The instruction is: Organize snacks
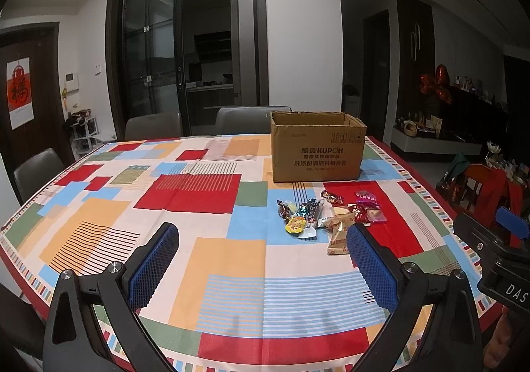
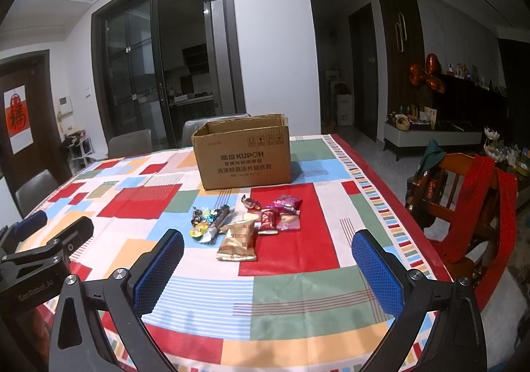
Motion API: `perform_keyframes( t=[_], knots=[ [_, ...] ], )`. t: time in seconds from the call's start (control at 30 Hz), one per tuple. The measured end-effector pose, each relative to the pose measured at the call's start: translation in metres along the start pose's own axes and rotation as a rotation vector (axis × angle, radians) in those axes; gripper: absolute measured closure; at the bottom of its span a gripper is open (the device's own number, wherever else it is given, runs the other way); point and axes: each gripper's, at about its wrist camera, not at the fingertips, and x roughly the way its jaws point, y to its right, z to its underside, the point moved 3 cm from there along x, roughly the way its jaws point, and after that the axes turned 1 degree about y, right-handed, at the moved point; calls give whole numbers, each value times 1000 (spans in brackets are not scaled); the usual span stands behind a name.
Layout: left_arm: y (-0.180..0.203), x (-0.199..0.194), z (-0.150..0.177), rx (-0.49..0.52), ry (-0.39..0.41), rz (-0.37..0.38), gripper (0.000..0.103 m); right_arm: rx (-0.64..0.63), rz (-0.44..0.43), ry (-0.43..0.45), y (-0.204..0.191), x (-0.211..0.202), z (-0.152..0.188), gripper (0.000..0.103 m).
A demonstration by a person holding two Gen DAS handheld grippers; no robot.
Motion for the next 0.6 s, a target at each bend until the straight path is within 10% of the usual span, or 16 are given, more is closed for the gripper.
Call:
perform_keyframes(
  t=[0.6],
  knots=[
    [0, -1, 1, 0, 1, 2, 0, 1, 0, 5, 0, 0, 1, 0]
  ],
)
